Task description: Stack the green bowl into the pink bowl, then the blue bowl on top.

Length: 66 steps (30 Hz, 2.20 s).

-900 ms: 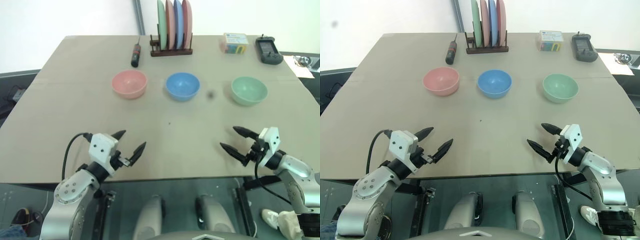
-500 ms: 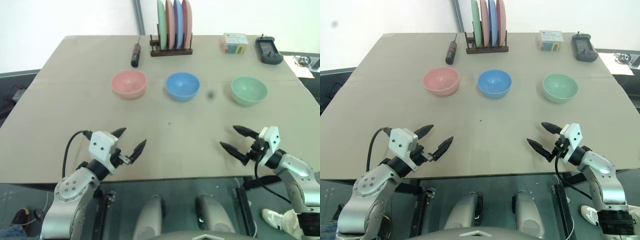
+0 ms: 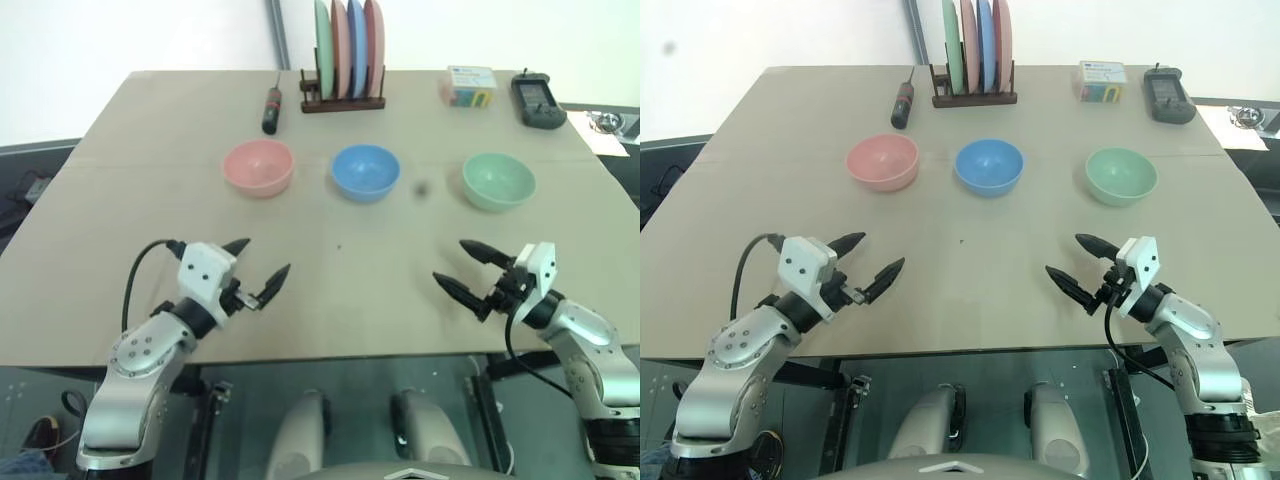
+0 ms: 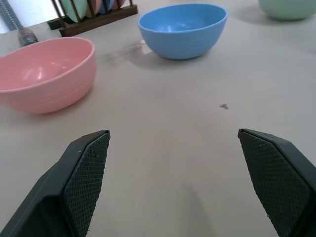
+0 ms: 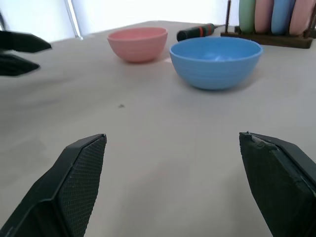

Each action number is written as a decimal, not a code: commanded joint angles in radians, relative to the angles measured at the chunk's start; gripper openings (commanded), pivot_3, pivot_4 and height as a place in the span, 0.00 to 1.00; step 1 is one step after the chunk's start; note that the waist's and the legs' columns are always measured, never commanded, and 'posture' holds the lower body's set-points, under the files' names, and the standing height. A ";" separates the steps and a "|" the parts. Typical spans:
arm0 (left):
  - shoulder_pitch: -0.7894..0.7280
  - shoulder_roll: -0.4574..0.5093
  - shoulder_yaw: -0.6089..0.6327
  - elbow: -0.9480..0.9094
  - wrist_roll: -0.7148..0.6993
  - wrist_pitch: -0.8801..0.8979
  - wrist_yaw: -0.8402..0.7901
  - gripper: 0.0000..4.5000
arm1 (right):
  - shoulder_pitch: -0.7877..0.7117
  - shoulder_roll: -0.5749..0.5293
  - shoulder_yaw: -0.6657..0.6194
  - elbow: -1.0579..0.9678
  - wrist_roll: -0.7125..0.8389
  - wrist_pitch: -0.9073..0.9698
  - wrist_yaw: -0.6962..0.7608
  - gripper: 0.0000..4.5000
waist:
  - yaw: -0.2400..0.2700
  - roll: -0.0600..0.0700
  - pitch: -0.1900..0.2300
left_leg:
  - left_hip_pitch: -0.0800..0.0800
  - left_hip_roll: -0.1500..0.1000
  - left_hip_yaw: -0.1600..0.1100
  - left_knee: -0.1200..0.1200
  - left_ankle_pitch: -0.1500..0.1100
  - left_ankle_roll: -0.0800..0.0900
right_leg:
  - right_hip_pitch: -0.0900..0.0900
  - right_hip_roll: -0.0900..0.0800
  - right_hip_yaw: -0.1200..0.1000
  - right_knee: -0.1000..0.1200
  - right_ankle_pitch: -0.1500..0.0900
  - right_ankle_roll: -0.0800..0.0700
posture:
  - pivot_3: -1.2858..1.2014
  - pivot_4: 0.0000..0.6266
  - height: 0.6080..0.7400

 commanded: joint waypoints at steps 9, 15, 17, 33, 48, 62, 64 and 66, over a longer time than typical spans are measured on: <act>-0.448 0.087 -0.138 0.336 0.210 -0.019 0.025 0.98 | -0.006 0.009 0.015 -0.222 0.196 0.136 -0.003 1.00 | 0.016 -0.001 0.000 | -0.001 0.000 -0.001 0.000 0.000 0.000 | 0.000 0.000 -0.001 0.000 0.002 0.004 | 0.52 0.24 1.00; -0.737 0.049 -0.225 0.722 0.260 -0.041 -0.013 0.98 | 0.013 0.001 0.008 -0.238 0.187 0.130 -0.023 1.00 | 0.022 -0.001 0.000 | -0.002 -0.001 -0.002 0.000 0.000 0.000 | 0.000 0.000 -0.003 0.000 0.003 0.004 | 0.52 0.24 1.00; -0.802 0.033 -0.257 0.833 0.287 -0.080 -0.023 0.98 | 0.016 0.002 0.007 -0.242 0.182 0.124 -0.031 1.00 | 0.022 -0.001 0.000 | -0.002 -0.001 -0.002 0.000 0.000 0.000 | 0.000 0.000 -0.002 0.000 0.003 0.004 | 0.52 0.24 1.00; -1.092 -0.087 -0.365 1.400 0.377 -0.295 -0.158 0.52 | 0.060 0.001 -0.009 -0.271 0.162 0.097 -0.078 1.00 | 0.020 -0.002 0.000 | -0.003 -0.001 -0.002 0.000 0.000 0.000 | 0.000 0.000 -0.003 0.000 0.003 0.004 | 0.52 0.24 1.00; -0.874 0.021 -0.400 0.800 0.326 -0.154 -0.446 0.01 | 0.019 0.004 0.009 -0.209 0.130 0.071 -0.047 1.00 | 0.019 -0.001 -0.001 | -0.002 -0.001 -0.002 0.000 0.000 0.000 | 0.000 0.000 -0.002 0.000 0.004 0.001 | 0.52 0.24 1.00; -0.688 0.127 -0.562 0.160 0.178 0.011 -0.731 0.01 | 0.003 0.006 0.020 -0.190 0.124 0.072 -0.033 1.00 | 0.019 -0.001 -0.001 | -0.001 0.000 -0.001 0.001 0.000 0.000 | 0.000 0.001 -0.001 0.001 0.002 0.004 | 0.52 0.24 1.00; -0.705 0.112 -0.585 0.188 0.189 0.000 -0.726 0.01 | 0.001 0.008 0.022 -0.189 0.120 0.070 -0.036 1.00 | 0.019 -0.001 -0.001 | -0.001 0.000 -0.001 0.001 0.000 0.000 | 0.000 0.001 -0.001 0.001 0.002 0.004 | 0.52 0.24 1.00; -0.719 0.098 -0.590 0.211 0.185 0.003 -0.720 0.01 | 0.004 0.010 0.021 -0.192 0.118 0.069 -0.039 1.00 | 0.019 -0.001 -0.001 | -0.001 0.000 -0.001 0.002 0.000 0.000 | 0.000 0.001 -0.001 0.001 0.002 0.004 | 0.52 0.24 1.00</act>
